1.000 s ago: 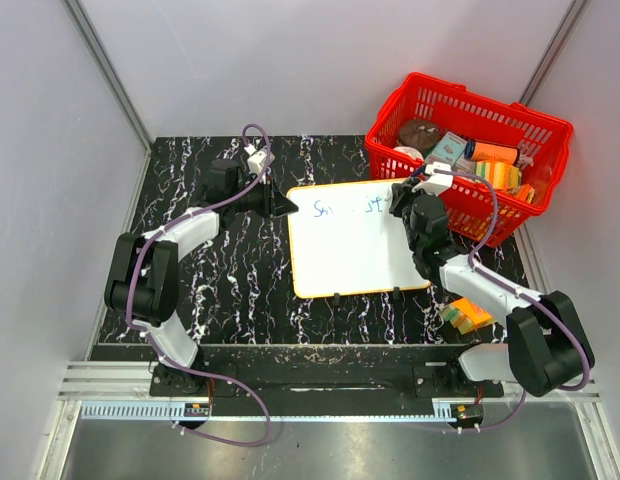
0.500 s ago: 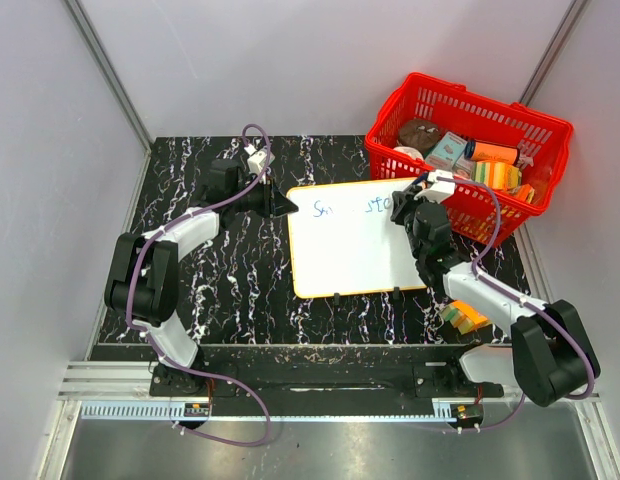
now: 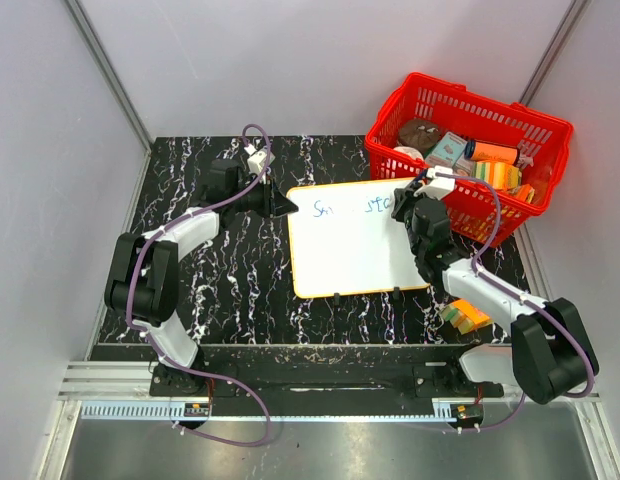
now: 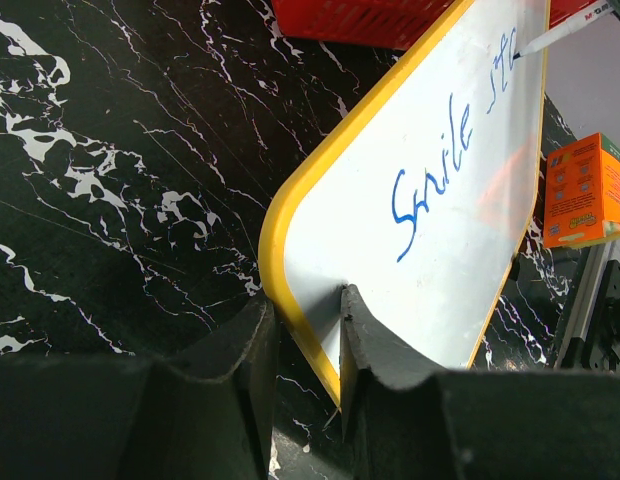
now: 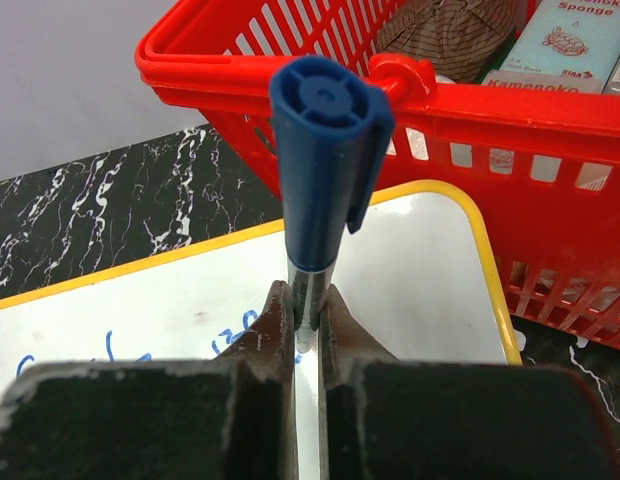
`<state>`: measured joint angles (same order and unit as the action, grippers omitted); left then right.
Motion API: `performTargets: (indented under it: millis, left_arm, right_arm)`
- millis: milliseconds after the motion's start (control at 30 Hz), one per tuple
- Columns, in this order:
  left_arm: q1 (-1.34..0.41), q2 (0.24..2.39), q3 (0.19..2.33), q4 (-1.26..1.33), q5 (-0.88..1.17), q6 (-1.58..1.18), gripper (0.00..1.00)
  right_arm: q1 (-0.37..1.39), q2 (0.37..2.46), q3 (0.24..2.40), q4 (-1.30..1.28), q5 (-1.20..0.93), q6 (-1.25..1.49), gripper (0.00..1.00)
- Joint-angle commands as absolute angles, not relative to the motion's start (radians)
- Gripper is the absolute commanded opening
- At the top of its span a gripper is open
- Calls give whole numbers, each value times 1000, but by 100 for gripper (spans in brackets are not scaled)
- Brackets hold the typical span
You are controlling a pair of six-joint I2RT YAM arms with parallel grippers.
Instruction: Write a sentence on the whiteboard
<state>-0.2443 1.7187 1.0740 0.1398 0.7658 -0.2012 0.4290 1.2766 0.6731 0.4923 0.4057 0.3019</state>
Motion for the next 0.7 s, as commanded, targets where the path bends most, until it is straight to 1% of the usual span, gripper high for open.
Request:
performTargets:
  millis: [0,667]
  left_arm:
    - [-307,1786,1049,25,627,-26,0]
    - [-308,1786,1051,21,626,-23,0]
  right_arm:
    - [422,1295,726,480,459,272,0]
    - [422,1307,735,520,460,255,0]
